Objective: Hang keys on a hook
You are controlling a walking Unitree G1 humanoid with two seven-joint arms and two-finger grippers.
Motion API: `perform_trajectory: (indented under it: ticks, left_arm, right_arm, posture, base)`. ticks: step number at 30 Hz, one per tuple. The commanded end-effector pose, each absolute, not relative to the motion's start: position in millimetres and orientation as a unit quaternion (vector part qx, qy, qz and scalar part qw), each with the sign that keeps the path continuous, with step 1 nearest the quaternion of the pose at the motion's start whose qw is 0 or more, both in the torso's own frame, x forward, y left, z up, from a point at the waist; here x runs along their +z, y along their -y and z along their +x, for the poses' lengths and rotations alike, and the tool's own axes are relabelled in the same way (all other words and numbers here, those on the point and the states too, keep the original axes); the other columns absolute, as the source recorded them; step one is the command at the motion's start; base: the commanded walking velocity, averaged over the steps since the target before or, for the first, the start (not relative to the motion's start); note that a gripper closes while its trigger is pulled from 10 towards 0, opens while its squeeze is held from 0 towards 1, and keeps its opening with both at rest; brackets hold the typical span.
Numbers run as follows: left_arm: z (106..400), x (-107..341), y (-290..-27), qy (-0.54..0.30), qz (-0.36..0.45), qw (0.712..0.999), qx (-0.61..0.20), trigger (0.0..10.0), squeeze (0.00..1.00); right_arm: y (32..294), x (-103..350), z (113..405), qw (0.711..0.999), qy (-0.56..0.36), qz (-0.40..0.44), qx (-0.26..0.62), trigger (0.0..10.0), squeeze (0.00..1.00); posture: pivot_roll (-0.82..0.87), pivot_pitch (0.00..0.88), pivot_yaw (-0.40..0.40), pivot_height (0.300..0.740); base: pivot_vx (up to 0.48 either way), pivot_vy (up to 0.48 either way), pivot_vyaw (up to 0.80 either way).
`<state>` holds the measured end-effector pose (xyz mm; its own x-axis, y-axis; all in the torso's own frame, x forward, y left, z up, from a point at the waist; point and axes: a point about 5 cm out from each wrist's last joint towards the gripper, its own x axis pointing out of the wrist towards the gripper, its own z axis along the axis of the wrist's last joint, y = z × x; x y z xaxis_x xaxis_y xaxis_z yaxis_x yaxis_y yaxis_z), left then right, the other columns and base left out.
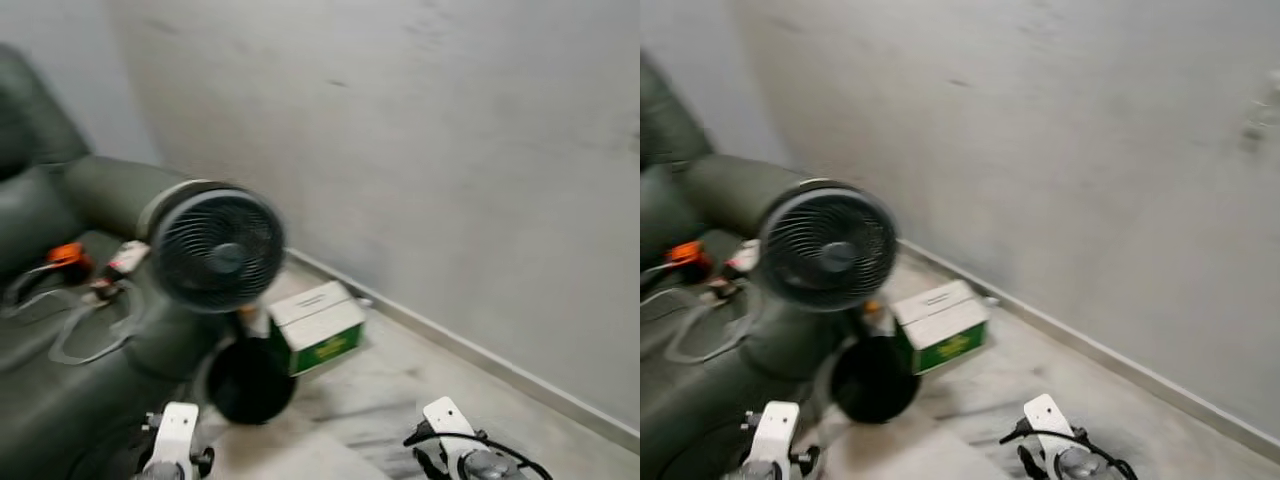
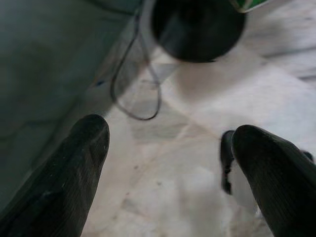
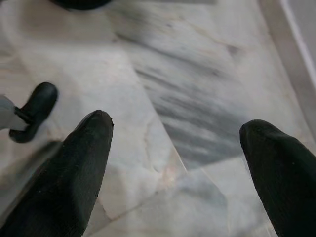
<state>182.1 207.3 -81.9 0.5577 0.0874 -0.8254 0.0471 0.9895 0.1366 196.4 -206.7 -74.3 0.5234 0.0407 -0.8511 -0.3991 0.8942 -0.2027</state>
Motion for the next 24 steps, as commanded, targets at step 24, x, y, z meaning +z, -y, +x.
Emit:
perform_trajectory:
  ticks: [24]
  left_arm:
    - [179.0,-84.8,-199.8,-0.483,0.053,0.874,-0.007,10.0,0.00]
  right_arm:
    - [211.7,-73.4,196.2,0.846,-0.472,-0.206,0.134,10.0,0.00]
  posture:
    - [0.02,0.000,0.005,0.740]
  base:
    - [0.000,0.000,0.27]
